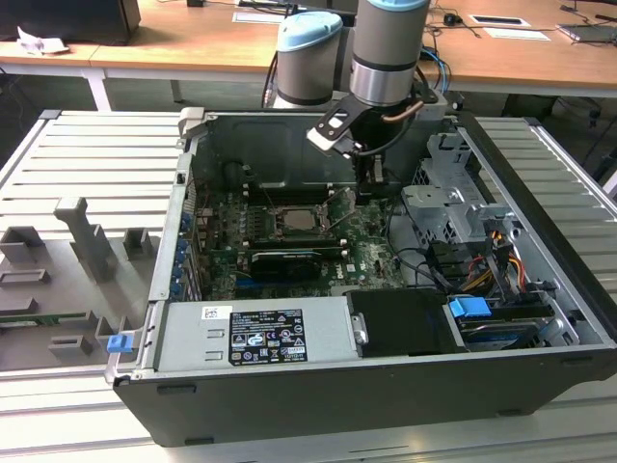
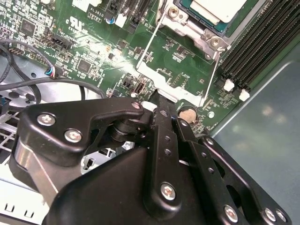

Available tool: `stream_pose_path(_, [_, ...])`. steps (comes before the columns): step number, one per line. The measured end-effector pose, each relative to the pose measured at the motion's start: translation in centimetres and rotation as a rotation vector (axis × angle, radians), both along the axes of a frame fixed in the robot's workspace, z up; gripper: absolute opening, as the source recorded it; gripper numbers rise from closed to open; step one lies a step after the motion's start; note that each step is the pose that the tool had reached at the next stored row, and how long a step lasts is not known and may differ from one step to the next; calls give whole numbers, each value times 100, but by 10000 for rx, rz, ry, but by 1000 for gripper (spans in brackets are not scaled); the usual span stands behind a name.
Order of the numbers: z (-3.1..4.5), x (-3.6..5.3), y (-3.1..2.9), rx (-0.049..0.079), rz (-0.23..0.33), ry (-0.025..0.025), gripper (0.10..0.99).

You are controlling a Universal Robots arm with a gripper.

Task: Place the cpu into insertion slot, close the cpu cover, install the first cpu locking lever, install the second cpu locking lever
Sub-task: 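Close the cpu cover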

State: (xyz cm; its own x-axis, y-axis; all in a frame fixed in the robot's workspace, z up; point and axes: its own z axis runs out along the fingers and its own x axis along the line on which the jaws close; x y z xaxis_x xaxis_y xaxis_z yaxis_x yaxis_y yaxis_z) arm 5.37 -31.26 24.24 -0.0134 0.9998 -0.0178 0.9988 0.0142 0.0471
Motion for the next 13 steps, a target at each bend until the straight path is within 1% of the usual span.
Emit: stream_pose_path(13, [0, -40, 0, -1, 1, 0, 106])
